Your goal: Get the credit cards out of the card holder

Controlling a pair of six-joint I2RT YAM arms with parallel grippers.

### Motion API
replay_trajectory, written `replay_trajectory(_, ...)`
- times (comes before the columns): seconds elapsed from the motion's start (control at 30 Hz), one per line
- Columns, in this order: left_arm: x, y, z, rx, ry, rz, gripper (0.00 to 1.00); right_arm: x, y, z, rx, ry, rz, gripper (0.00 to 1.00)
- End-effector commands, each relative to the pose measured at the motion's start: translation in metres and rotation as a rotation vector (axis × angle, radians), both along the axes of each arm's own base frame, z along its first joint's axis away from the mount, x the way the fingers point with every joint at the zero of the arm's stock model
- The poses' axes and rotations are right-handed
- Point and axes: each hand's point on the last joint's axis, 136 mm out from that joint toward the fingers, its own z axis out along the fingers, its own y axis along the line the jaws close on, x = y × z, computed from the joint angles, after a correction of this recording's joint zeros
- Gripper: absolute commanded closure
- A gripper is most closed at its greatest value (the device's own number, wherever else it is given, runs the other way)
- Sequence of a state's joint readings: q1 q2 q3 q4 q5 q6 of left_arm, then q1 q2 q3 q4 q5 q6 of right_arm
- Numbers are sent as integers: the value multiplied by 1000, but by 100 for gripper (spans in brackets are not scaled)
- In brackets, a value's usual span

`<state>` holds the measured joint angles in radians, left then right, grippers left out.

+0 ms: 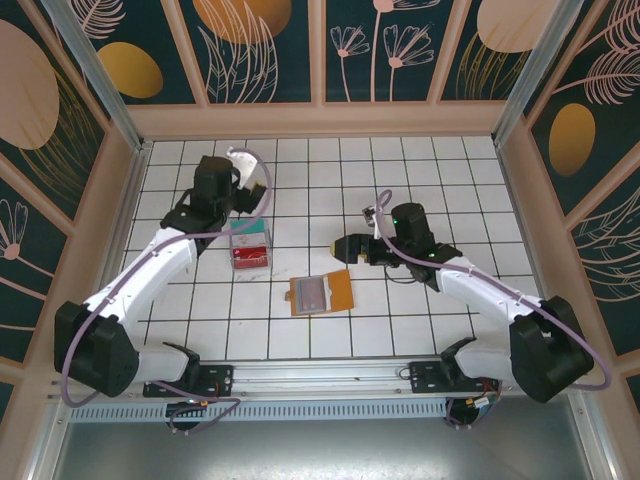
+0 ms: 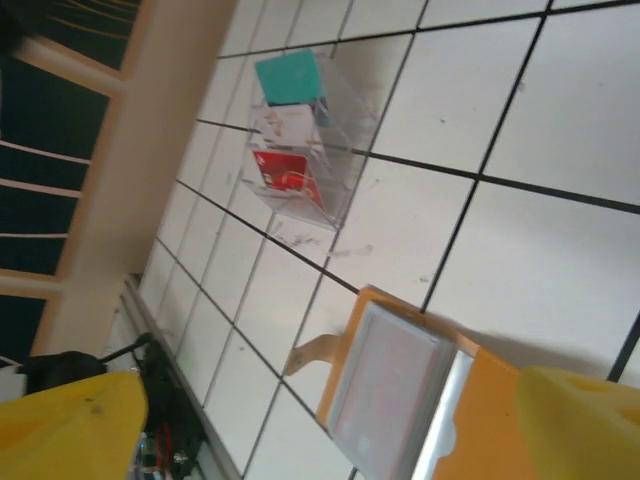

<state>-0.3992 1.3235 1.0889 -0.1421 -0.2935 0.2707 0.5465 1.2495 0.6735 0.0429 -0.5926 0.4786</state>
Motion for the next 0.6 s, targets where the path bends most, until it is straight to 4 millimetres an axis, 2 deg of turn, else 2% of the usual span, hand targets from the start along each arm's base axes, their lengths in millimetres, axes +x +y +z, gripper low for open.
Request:
replay_trajectory(0.0,-15,13,8,-223,67,159,1,0,2,-20,-93,19,-44,18)
replay_trajectory(0.1,-28,5,9,-379,115,160,6,-7,2,-41,-133,72,-68,44)
replay_trajectory(0.17,-38,-3,6,-482,163,158,10,-12,-2,-57,-174,106,-100,55)
replay_trajectory(0.37,-67,-29,-10,-723,327,113,27,-26,-19,-92,-249,175,-178,64)
replay_trajectory(0.57,-94,-43,-42,-885,457,126,33,-41,-22,-114,-280,219,-191,68)
